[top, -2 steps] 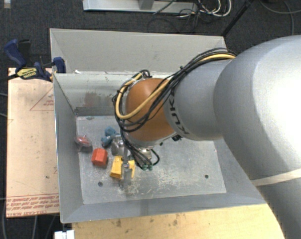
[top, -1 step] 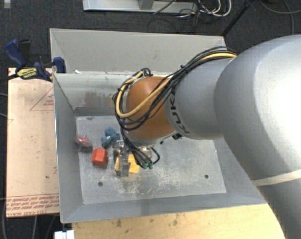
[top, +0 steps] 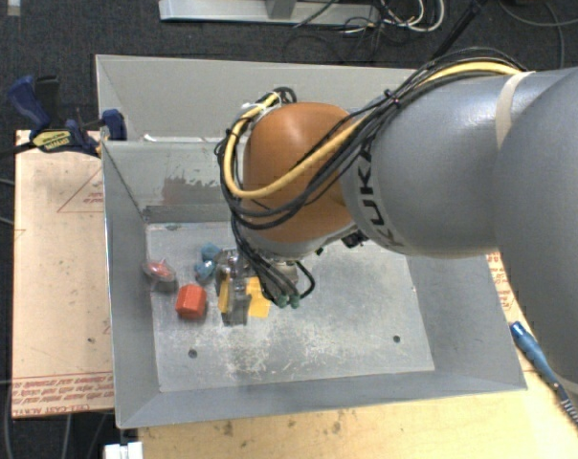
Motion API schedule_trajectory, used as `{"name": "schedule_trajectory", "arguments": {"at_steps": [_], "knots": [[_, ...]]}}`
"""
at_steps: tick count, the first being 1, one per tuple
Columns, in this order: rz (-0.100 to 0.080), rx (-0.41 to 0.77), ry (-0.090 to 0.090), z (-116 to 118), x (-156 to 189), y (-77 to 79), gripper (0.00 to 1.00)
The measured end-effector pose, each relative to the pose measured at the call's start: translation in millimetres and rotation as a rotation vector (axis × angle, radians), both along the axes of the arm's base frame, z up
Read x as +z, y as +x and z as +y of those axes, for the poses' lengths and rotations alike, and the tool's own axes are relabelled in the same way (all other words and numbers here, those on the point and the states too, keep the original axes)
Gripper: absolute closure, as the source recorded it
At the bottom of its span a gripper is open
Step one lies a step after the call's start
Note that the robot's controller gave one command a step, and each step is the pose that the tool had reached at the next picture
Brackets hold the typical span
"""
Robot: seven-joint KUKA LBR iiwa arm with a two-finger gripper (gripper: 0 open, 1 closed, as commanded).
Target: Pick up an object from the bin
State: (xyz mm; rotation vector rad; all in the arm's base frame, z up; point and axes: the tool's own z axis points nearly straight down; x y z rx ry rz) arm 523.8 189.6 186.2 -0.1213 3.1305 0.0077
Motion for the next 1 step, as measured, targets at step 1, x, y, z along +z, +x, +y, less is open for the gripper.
{"name": "schedule_trajectory", "arguments": {"at_steps": [1], "knots": [[-0.003, 0.023, -0.001, 2.6, 146.0, 3.3, 1.00]]}}
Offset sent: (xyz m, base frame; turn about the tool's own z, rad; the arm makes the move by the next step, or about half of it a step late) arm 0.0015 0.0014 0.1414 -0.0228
